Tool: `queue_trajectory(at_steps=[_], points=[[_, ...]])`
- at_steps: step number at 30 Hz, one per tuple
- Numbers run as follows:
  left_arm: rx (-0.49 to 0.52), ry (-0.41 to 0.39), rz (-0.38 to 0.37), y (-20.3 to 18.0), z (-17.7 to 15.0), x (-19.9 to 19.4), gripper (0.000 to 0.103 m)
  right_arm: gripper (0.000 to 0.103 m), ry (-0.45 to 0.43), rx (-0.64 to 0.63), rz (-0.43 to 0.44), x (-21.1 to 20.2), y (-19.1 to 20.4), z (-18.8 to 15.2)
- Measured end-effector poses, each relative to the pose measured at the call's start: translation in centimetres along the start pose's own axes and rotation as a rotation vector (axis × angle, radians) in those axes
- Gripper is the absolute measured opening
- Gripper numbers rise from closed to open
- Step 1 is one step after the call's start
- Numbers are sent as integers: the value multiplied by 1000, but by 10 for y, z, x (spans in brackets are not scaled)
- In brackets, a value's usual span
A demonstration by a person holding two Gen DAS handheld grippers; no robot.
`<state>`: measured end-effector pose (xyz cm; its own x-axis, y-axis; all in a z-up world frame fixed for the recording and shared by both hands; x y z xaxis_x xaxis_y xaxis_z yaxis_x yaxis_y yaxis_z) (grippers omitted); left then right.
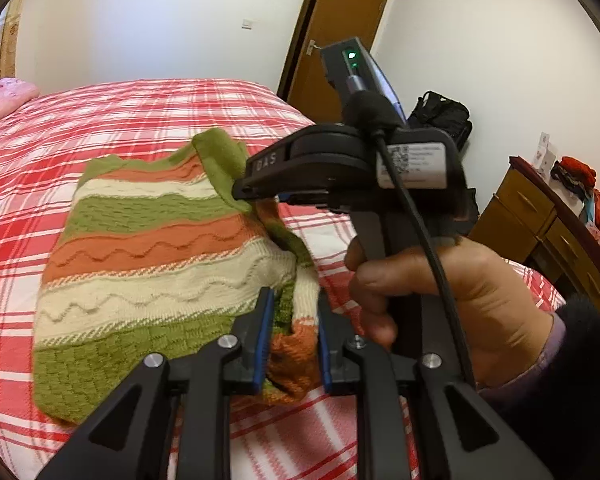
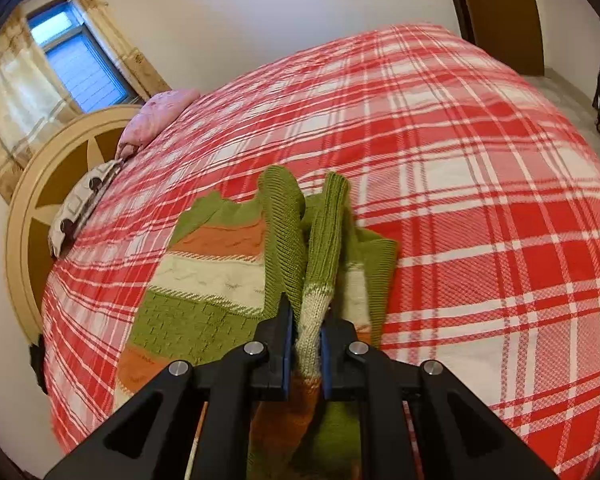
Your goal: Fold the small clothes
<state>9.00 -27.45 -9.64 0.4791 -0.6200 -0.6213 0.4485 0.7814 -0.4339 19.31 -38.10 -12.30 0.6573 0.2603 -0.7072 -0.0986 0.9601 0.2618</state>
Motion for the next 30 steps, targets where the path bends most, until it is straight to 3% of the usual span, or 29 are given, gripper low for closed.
queue_trajectory(at_steps=[7, 11, 17, 21, 23, 24, 25, 30], points=[[20, 41, 29, -2, -11, 22, 21, 11, 25, 14, 10, 21, -15, -3], [74, 64, 23, 2, -21, 12, 21, 11, 23, -6, -7, 19, -13, -4], [22, 91, -13, 26, -20, -25, 48, 18, -4, 65, 4, -2, -11, -14], [39, 54, 11, 47, -19, -52, 66, 18, -95, 120, 102, -49, 2, -29], [48, 24, 7, 58, -19, -70, 73, 28, -116, 108, 109, -70, 12, -43], [49, 8, 10, 65, -19, -79, 74, 47, -114, 100, 89, -79, 18, -53], [47, -2, 19, 71, -19, -83, 74, 58, -120, 86, 63, -90, 25, -67], [-25, -8, 121, 126, -30, -97, 74, 58, -147, -61, -10, -114, 68, -102]])
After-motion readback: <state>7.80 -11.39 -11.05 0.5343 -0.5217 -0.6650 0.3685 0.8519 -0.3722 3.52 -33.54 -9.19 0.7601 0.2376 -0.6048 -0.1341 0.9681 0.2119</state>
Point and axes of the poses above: each gripper's, at about its wrist camera, not at the fingertips, and x roughly the way its jaws point, y to its left, z to its top, the point moved 8 cm from there along x, roughly the way its jaws point, and after that the axes turned 14 degrees about -x, right-handed, at the moved point
